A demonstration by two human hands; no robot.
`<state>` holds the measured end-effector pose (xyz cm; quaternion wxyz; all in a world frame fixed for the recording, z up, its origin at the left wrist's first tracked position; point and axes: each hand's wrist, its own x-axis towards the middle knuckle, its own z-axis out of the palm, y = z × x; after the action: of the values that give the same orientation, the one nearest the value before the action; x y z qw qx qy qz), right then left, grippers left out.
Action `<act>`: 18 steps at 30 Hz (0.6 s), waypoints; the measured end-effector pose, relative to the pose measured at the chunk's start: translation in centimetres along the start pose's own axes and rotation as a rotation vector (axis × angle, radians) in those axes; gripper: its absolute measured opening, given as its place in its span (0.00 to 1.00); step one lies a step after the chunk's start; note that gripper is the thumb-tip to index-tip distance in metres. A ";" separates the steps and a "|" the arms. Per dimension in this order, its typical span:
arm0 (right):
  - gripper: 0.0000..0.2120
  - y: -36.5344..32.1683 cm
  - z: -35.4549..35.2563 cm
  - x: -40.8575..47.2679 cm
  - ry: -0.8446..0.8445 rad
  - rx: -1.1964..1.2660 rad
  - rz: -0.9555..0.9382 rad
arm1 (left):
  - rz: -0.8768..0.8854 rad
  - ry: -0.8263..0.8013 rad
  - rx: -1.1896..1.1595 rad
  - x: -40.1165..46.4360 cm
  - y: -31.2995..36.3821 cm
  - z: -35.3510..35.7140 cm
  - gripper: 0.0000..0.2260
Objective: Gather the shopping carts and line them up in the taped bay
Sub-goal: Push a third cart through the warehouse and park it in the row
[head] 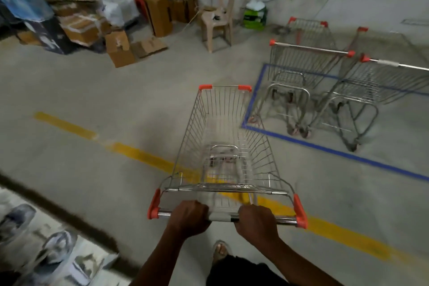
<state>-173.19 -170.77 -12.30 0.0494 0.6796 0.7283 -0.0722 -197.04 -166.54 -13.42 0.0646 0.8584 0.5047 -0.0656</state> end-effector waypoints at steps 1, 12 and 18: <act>0.14 -1.0 0.0 0.6 -0.021 0.007 0.028 | 0.036 0.014 -0.011 0.8 -1.6 0.0 0.15; 0.12 -8.4 -0.9 7.2 -0.057 0.132 0.312 | 0.400 0.125 0.060 9.2 -12.2 -3.0 0.14; 0.15 -12.6 -1.2 11.1 -0.006 0.183 0.520 | 0.589 0.065 0.094 14.7 -17.5 -3.4 0.17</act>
<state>-186.52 -160.44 -12.50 0.0069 0.8451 0.5198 -0.1246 -205.08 -144.93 -13.48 0.0247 0.9716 0.2321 -0.0400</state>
